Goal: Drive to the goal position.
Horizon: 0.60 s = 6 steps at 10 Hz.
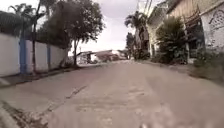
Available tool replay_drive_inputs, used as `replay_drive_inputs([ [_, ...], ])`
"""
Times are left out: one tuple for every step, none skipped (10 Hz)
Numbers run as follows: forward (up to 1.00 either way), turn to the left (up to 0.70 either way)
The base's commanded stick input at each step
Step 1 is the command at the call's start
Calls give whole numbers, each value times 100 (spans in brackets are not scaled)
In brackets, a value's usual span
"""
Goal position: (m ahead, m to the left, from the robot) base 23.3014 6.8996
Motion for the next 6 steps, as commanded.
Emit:
replay_drive_inputs([
  [70, 0],
  [70, 0],
  [70, 0],
  [70, 0],
  [70, 0],
  [70, 0],
])
